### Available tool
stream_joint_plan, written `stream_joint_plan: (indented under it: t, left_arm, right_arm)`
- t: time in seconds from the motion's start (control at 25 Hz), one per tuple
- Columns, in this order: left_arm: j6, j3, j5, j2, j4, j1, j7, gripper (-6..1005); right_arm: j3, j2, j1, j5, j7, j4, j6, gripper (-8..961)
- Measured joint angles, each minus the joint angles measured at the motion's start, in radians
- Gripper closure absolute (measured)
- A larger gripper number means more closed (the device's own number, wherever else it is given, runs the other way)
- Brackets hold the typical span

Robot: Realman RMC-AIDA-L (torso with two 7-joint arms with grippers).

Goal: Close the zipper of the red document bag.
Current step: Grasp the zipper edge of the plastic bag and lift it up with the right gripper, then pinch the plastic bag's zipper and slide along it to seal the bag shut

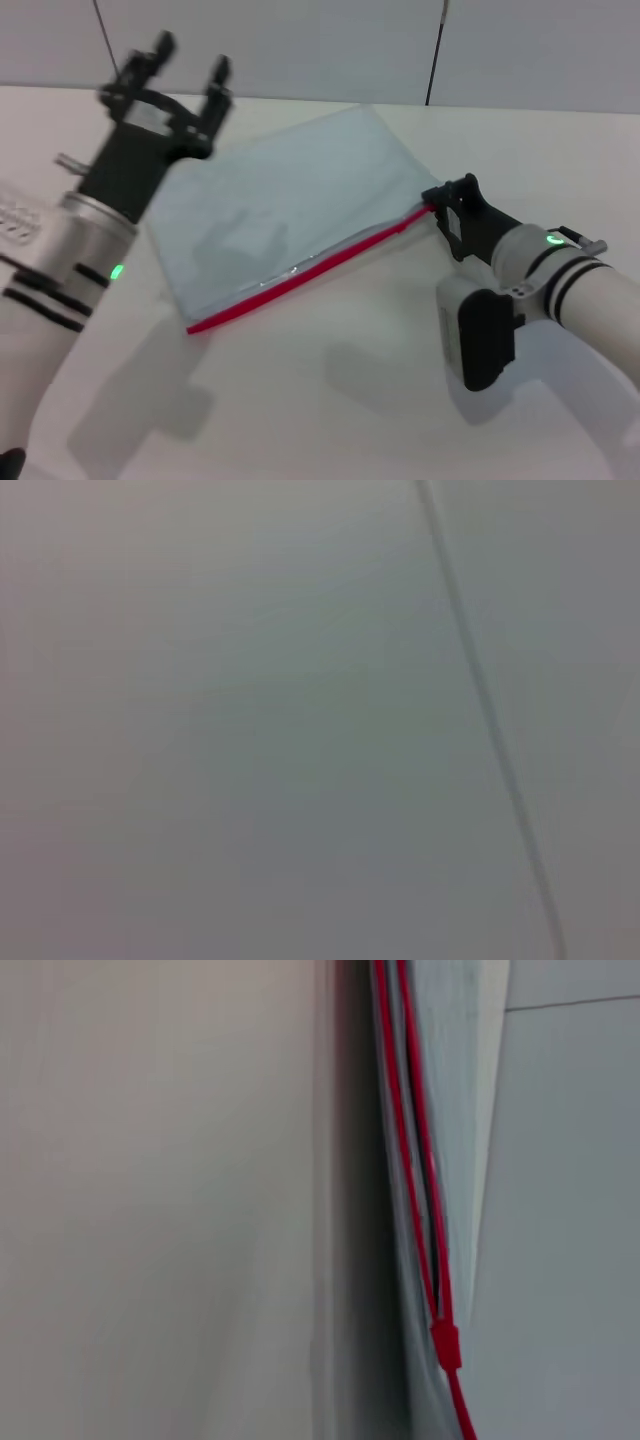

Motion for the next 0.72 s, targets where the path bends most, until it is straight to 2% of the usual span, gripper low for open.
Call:
stream_joint_plan:
  t: [0.36, 0.4, 0.72]
  left_arm:
    - [-0.222, 0.0, 0.136, -0.005, -0.017, -0.057, 0.115, 399]
    - [-0.289, 0.0, 0.147, -0.006, -0.038, -0.07, 0.175, 399]
    - [-0.447, 0.002, 0.159, -0.007, -0.127, -0.093, 0.397, 399]
  right_arm:
    - [0.04, -0.002, 0.005, 0.0, 0.001, 0.045, 0.003, 918]
    - [0.04, -0.002, 0.006, 0.0, 0.001, 0.048, 0.003, 919]
    - [0.06, -0.002, 0.017, 0.0, 0.004, 0.077, 0.002, 928]
